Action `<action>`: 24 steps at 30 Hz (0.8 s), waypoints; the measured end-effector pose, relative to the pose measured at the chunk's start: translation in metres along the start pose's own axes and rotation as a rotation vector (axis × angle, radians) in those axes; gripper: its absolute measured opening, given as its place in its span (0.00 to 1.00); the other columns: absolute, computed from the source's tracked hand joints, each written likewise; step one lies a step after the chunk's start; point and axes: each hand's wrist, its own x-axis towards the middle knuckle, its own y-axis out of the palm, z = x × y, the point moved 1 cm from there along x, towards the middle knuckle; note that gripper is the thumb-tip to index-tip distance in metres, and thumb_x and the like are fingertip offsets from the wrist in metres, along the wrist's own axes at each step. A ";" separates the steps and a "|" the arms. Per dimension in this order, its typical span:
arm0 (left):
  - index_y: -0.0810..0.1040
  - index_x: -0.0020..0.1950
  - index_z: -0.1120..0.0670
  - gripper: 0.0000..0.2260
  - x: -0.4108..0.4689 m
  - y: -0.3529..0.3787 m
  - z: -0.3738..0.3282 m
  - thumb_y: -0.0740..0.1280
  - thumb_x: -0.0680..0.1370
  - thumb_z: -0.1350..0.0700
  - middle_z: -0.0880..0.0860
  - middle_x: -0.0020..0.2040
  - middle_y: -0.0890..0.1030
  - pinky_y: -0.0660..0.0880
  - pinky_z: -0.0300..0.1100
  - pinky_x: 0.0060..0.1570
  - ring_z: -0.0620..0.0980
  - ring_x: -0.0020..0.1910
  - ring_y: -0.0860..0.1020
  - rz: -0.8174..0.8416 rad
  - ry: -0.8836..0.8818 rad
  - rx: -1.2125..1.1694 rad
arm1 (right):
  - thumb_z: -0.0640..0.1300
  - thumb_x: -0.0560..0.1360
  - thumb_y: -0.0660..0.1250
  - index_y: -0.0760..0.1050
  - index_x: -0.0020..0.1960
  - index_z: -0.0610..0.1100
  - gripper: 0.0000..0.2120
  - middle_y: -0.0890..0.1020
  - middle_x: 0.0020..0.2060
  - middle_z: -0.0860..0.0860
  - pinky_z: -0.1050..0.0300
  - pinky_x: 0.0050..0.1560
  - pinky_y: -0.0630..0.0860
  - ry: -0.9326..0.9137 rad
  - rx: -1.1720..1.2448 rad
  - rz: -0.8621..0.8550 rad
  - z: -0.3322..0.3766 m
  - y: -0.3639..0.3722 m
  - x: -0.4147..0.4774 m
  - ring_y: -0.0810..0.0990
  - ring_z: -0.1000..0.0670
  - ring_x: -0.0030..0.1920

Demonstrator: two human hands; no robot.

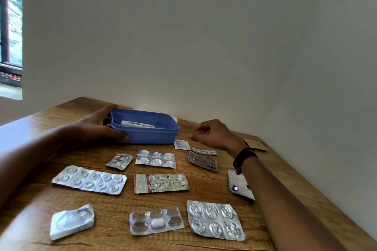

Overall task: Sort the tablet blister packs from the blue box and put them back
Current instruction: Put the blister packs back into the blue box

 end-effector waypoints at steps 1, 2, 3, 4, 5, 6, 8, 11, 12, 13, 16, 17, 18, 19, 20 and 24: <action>0.63 0.73 0.51 0.56 0.000 0.000 0.000 0.79 0.47 0.42 0.53 0.64 0.77 0.71 0.56 0.66 0.53 0.62 0.75 -0.003 -0.001 -0.001 | 0.58 0.70 0.73 0.79 0.60 0.46 0.24 0.82 0.52 0.51 0.66 0.41 0.71 -0.010 -0.029 0.052 0.005 0.005 -0.001 0.79 0.54 0.50; 0.63 0.72 0.50 0.55 0.000 0.000 0.000 0.79 0.48 0.42 0.53 0.63 0.77 0.71 0.56 0.66 0.53 0.62 0.76 -0.001 0.003 0.000 | 0.60 0.70 0.71 0.77 0.63 0.46 0.27 0.81 0.57 0.49 0.63 0.44 0.71 -0.014 -0.063 0.094 0.008 0.008 -0.001 0.78 0.53 0.52; 0.64 0.71 0.50 0.53 0.000 0.000 0.000 0.79 0.48 0.42 0.53 0.63 0.77 0.71 0.56 0.66 0.53 0.61 0.76 0.000 0.006 0.001 | 0.62 0.70 0.70 0.75 0.66 0.47 0.29 0.80 0.61 0.48 0.61 0.48 0.71 -0.011 -0.092 0.128 0.009 0.011 -0.002 0.78 0.51 0.56; 0.64 0.71 0.50 0.52 0.001 0.001 0.000 0.80 0.50 0.44 0.53 0.63 0.77 0.71 0.55 0.65 0.53 0.61 0.75 0.002 0.008 0.003 | 0.64 0.70 0.69 0.73 0.68 0.48 0.31 0.78 0.64 0.48 0.60 0.49 0.70 -0.006 -0.114 0.152 0.008 0.012 -0.002 0.77 0.50 0.59; 0.64 0.71 0.49 0.50 0.001 0.001 0.000 0.80 0.51 0.45 0.53 0.63 0.76 0.72 0.55 0.65 0.52 0.61 0.75 0.002 0.008 0.004 | 0.64 0.70 0.68 0.72 0.68 0.49 0.32 0.77 0.66 0.49 0.59 0.50 0.69 -0.001 -0.130 0.170 0.007 0.013 -0.003 0.76 0.50 0.62; 0.64 0.71 0.49 0.50 0.002 0.001 0.000 0.80 0.51 0.45 0.52 0.63 0.76 0.72 0.54 0.65 0.52 0.61 0.75 0.002 0.007 0.005 | 0.64 0.71 0.68 0.72 0.69 0.50 0.31 0.76 0.67 0.50 0.60 0.50 0.68 0.003 -0.145 0.186 0.006 0.014 -0.003 0.75 0.50 0.63; 0.63 0.71 0.49 0.52 0.002 0.000 0.001 0.79 0.50 0.43 0.51 0.61 0.76 0.72 0.54 0.64 0.52 0.61 0.75 0.005 0.005 0.007 | 0.64 0.71 0.68 0.73 0.67 0.52 0.28 0.76 0.65 0.52 0.64 0.47 0.67 0.010 -0.173 0.215 0.004 0.017 -0.003 0.75 0.52 0.60; 0.64 0.71 0.50 0.47 0.005 0.000 0.005 0.81 0.55 0.47 0.49 0.59 0.77 0.75 0.48 0.58 0.50 0.59 0.76 0.012 0.016 -0.008 | 0.63 0.71 0.69 0.76 0.61 0.53 0.23 0.79 0.50 0.58 0.67 0.39 0.68 0.025 -0.155 0.219 0.003 0.021 0.000 0.77 0.54 0.54; 0.65 0.70 0.50 0.46 0.005 0.000 0.006 0.83 0.57 0.47 0.47 0.58 0.77 0.75 0.44 0.55 0.48 0.58 0.76 0.017 0.022 -0.014 | 0.63 0.70 0.70 0.75 0.61 0.53 0.23 0.78 0.48 0.59 0.67 0.39 0.68 0.028 -0.143 0.215 0.002 0.021 0.001 0.77 0.53 0.54; 0.64 0.70 0.50 0.47 0.005 0.000 0.006 0.83 0.57 0.47 0.46 0.56 0.77 0.75 0.42 0.53 0.47 0.57 0.76 0.019 0.023 -0.015 | 0.63 0.70 0.70 0.74 0.63 0.53 0.25 0.78 0.51 0.58 0.66 0.40 0.69 0.024 -0.139 0.212 0.001 0.021 0.002 0.77 0.53 0.56; 0.64 0.71 0.50 0.51 0.006 -0.002 0.006 0.81 0.51 0.42 0.49 0.60 0.77 0.75 0.49 0.59 0.49 0.59 0.76 0.019 0.018 0.001 | 0.66 0.70 0.67 0.66 0.71 0.53 0.33 0.74 0.67 0.50 0.55 0.58 0.71 0.035 -0.184 0.213 -0.003 0.028 0.006 0.72 0.48 0.65; 0.64 0.71 0.50 0.52 0.006 -0.003 0.006 0.80 0.50 0.41 0.50 0.61 0.77 0.75 0.51 0.61 0.50 0.60 0.76 0.018 0.020 0.003 | 0.67 0.70 0.65 0.68 0.70 0.53 0.32 0.73 0.67 0.50 0.50 0.63 0.71 0.046 -0.206 0.213 -0.005 0.031 0.007 0.71 0.47 0.66; 0.64 0.72 0.49 0.53 0.005 -0.003 0.006 0.79 0.50 0.40 0.51 0.62 0.76 0.74 0.53 0.62 0.51 0.60 0.76 0.019 0.021 0.004 | 0.67 0.70 0.65 0.70 0.67 0.55 0.29 0.75 0.65 0.51 0.48 0.64 0.71 0.058 -0.210 0.209 -0.007 0.033 0.008 0.71 0.47 0.65; 0.64 0.71 0.49 0.53 0.006 -0.003 0.006 0.79 0.50 0.40 0.51 0.62 0.76 0.74 0.53 0.62 0.51 0.60 0.76 0.023 0.022 0.004 | 0.67 0.69 0.65 0.73 0.62 0.57 0.25 0.76 0.61 0.52 0.48 0.61 0.72 0.070 -0.186 0.203 -0.009 0.033 0.009 0.71 0.48 0.63; 0.65 0.70 0.49 0.51 0.006 -0.002 0.006 0.78 0.50 0.40 0.51 0.62 0.76 0.75 0.52 0.61 0.51 0.60 0.76 0.026 0.027 0.002 | 0.67 0.68 0.67 0.73 0.57 0.59 0.21 0.77 0.56 0.54 0.51 0.57 0.74 0.078 -0.149 0.197 -0.011 0.032 0.010 0.73 0.50 0.60; 0.68 0.60 0.41 0.41 0.008 -0.001 0.007 0.78 0.50 0.40 0.48 0.59 0.77 0.76 0.43 0.53 0.48 0.57 0.76 0.047 0.055 -0.026 | 0.66 0.68 0.67 0.71 0.63 0.59 0.26 0.74 0.66 0.52 0.50 0.61 0.73 0.048 -0.139 0.197 -0.013 0.031 0.011 0.72 0.49 0.64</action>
